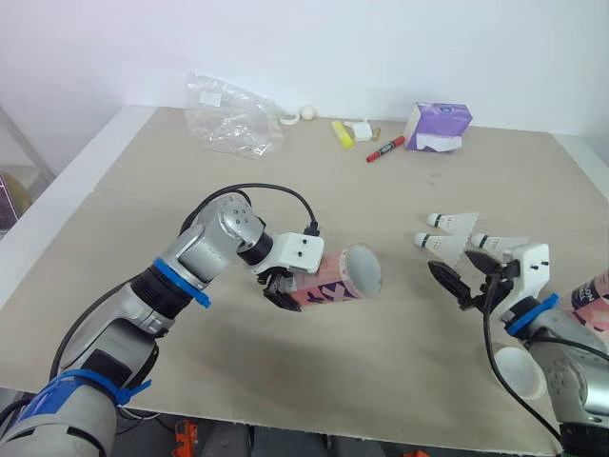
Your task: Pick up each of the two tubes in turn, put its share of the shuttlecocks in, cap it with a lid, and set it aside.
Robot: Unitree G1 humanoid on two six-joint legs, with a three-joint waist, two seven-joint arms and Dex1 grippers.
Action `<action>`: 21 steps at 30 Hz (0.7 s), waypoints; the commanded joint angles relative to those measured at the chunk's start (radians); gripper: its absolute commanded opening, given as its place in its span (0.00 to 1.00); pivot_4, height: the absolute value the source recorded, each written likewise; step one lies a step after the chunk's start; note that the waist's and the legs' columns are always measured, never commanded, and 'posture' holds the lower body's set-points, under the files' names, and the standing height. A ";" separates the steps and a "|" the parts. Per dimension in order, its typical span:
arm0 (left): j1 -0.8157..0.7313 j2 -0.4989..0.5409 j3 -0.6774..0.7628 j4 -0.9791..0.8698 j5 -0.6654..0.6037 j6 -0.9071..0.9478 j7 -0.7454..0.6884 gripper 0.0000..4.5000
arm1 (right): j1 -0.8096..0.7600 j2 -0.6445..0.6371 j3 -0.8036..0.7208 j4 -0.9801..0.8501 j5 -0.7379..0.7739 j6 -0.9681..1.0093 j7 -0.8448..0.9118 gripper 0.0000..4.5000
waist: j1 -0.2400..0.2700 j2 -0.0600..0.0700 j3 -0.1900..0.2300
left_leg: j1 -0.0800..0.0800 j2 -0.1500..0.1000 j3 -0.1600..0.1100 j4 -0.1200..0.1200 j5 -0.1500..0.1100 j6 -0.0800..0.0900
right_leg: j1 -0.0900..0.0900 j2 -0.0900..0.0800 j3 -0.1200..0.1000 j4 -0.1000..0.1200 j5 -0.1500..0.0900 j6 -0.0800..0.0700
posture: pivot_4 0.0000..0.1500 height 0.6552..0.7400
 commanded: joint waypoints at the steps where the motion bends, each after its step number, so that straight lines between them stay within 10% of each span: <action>1: -0.006 0.007 0.011 -0.018 0.001 0.005 0.007 0.87 | -0.064 -0.006 0.003 0.069 -0.010 -0.032 0.035 1.00 | 0.000 0.000 0.000 | 0.000 0.000 0.000 0.000 0.000 0.000 | 0.000 0.000 0.000 0.000 0.000 0.000 | 1.00 1.00; 11: -0.005 0.006 0.013 -0.015 -0.001 0.009 0.014 0.87 | -0.147 0.010 0.019 0.173 -0.023 -0.023 0.060 1.00 | -0.001 0.001 0.000 | 0.000 0.000 0.000 0.000 0.000 0.001 | 0.000 0.000 0.000 0.000 0.001 0.000 | 1.00 1.00; 21: -0.004 0.003 0.012 -0.007 -0.002 0.010 0.025 0.84 | -0.208 0.026 0.043 0.247 -0.044 -0.034 0.069 0.10 | -0.002 0.001 0.000 | 0.000 0.000 0.000 0.000 0.001 0.001 | 0.000 0.000 0.000 0.000 0.002 0.000 | 1.00 1.00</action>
